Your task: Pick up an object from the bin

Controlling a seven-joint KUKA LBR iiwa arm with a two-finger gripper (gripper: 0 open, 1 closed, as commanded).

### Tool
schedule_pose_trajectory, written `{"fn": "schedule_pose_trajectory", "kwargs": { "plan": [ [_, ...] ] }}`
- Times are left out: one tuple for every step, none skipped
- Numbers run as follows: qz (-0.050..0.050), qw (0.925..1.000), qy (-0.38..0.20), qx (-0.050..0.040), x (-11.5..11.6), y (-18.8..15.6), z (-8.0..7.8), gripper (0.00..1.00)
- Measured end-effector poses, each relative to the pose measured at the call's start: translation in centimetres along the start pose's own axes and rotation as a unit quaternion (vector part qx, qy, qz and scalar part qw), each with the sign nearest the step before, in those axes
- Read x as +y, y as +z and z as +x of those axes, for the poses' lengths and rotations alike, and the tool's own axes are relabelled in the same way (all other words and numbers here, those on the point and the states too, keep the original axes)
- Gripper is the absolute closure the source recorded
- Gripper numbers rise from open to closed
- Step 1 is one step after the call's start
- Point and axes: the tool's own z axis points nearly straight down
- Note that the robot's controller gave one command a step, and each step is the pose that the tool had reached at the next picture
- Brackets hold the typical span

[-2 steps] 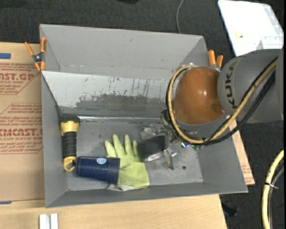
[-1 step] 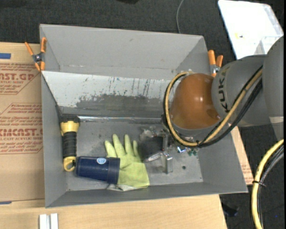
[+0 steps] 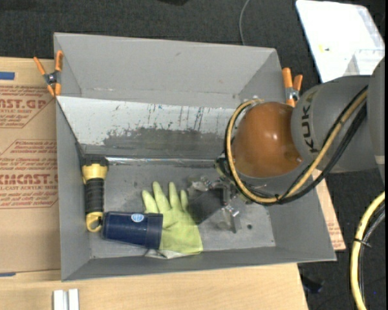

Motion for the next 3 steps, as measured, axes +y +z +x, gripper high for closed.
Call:
{"fn": "schedule_pose_trajectory", "kwargs": {
  "plan": [
    [0.0,1.0,0.0,0.0002,0.0,0.0,0.0,1.0],
    [-0.004,1.0,0.0,0.0065,0.2,-2.5,0.3,1.0],
    [-0.002,1.0,0.0,0.0035,0.1,-5.7,0.1,1.0]
  ]
}}
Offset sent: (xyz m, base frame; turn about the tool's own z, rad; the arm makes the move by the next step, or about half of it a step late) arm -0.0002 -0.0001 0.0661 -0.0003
